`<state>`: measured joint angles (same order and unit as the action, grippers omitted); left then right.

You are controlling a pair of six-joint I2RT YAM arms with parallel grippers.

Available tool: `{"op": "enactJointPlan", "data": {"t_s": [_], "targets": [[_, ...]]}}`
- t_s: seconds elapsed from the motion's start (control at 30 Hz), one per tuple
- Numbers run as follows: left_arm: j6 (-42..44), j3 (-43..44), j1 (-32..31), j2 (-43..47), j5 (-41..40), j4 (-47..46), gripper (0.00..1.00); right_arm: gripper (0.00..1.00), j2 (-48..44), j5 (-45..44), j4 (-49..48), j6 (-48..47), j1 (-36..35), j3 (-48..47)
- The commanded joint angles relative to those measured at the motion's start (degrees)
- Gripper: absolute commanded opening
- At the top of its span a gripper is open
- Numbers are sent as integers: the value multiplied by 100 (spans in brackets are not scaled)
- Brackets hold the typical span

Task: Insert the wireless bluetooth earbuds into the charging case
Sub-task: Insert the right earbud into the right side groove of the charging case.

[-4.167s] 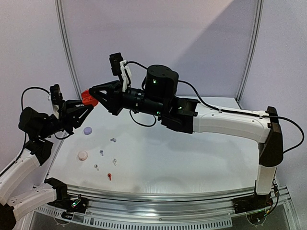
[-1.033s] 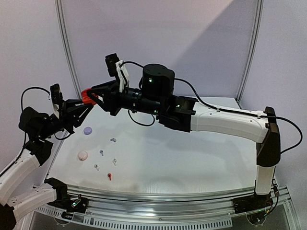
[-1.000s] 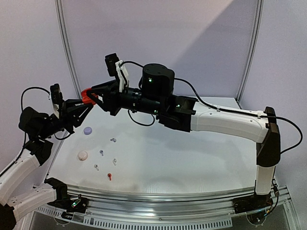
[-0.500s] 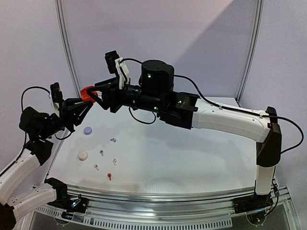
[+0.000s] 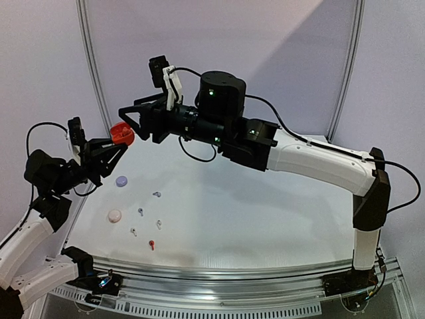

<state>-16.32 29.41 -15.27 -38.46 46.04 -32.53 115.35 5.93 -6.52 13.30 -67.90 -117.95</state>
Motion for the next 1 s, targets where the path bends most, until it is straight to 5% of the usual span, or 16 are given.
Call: {"op": "enactJointPlan", "data": {"t_s": [0.0, 0.47, 0.97], "targets": [[56, -57, -49, -6, -36, -42, 0, 55, -25, 46, 192, -31, 20, -224], [514, 45, -48, -122, 125, 74, 0, 18, -251, -271, 1317, -154, -128, 114], [550, 53, -50, -154, 186, 185, 0, 14, -24, -132, 1336, -137, -135, 107]]}}
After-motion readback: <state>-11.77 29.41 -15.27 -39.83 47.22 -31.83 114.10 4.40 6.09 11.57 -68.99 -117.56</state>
